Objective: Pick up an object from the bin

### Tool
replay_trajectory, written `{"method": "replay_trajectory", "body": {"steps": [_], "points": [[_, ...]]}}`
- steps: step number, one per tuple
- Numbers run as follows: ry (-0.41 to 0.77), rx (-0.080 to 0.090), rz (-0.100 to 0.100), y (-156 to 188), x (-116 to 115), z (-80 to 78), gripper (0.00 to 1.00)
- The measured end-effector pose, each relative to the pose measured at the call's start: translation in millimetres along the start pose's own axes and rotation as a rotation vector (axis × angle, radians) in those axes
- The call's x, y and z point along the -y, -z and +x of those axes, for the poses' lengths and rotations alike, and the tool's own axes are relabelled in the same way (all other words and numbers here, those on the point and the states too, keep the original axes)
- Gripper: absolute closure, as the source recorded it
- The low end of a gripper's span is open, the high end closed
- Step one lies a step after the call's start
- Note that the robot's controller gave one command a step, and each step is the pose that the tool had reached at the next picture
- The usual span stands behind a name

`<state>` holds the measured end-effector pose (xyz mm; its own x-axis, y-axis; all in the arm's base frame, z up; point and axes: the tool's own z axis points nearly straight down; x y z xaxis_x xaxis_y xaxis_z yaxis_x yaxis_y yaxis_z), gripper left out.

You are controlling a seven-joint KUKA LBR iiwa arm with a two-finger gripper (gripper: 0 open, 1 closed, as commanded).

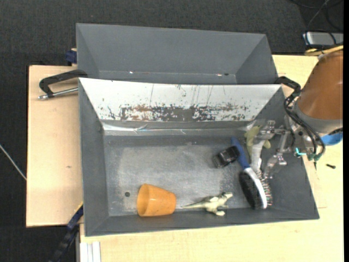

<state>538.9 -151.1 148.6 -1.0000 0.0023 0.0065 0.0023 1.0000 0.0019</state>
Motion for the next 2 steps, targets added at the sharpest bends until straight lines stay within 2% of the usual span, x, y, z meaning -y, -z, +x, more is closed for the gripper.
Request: {"method": "replay_trajectory", "body": {"steps": [1, 2], "points": [[0.010, 0.022, -0.008, -75.2, -64.3, -33.3, 0.00], [0.005, 0.027, -0.001, -73.7, -59.1, -33.0, 1.00]]}}
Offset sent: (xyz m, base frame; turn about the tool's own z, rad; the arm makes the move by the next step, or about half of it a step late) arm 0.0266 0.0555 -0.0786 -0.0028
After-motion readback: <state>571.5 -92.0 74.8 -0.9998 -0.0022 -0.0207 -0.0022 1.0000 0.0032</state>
